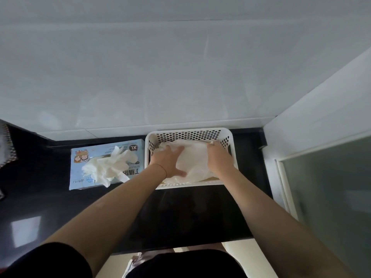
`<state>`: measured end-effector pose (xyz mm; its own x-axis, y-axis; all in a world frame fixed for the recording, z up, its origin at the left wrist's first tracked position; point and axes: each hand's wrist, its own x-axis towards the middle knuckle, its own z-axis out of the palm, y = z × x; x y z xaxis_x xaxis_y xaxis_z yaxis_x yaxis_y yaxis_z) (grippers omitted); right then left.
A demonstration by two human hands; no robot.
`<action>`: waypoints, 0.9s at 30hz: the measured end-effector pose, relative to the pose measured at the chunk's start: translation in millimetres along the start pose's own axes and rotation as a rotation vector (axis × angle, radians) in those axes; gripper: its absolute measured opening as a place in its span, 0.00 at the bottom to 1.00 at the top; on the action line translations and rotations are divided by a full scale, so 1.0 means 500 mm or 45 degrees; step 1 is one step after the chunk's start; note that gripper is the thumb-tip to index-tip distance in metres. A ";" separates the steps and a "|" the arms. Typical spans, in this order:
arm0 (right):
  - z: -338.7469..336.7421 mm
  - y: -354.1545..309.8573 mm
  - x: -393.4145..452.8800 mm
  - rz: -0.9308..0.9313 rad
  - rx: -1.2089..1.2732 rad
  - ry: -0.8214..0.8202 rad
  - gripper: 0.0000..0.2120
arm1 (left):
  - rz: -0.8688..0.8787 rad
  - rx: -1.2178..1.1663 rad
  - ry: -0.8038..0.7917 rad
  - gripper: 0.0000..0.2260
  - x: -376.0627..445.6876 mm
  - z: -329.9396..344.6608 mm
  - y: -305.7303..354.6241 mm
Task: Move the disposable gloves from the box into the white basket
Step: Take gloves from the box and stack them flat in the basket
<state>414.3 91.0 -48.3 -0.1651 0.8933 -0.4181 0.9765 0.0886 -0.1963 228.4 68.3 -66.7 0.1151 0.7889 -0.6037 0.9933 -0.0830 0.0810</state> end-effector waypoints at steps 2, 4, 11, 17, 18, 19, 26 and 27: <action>0.001 -0.004 -0.001 -0.037 -0.152 0.001 0.15 | -0.008 -0.096 -0.029 0.45 0.000 0.003 0.004; 0.006 -0.008 -0.001 -0.054 -0.327 0.012 0.16 | -0.013 -0.094 -0.067 0.46 0.002 -0.004 0.010; -0.012 -0.048 0.007 -0.307 -0.179 0.049 0.22 | -0.035 -0.154 0.024 0.36 -0.002 -0.030 0.023; 0.042 -0.015 0.024 -0.304 -0.116 -0.329 0.45 | -0.098 -0.258 -0.177 0.53 0.018 0.007 0.016; 0.047 -0.006 0.027 -0.272 -0.129 -0.331 0.46 | -0.103 -0.277 -0.188 0.53 0.018 0.010 0.017; 0.050 0.001 0.031 -0.249 -0.133 -0.328 0.45 | -0.111 -0.282 -0.197 0.53 0.018 0.014 0.017; 0.048 0.014 0.041 -0.178 0.000 -0.329 0.41 | -0.095 -0.304 -0.192 0.51 0.014 0.019 0.002; 0.043 0.013 0.041 -0.160 0.020 -0.352 0.40 | -0.093 -0.332 -0.206 0.51 0.012 0.015 0.002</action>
<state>414.4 100.3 -77.3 -0.3180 0.7217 -0.6148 0.9442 0.1822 -0.2745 230.2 68.3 -76.1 0.0651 0.6784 -0.7318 0.9643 0.1458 0.2209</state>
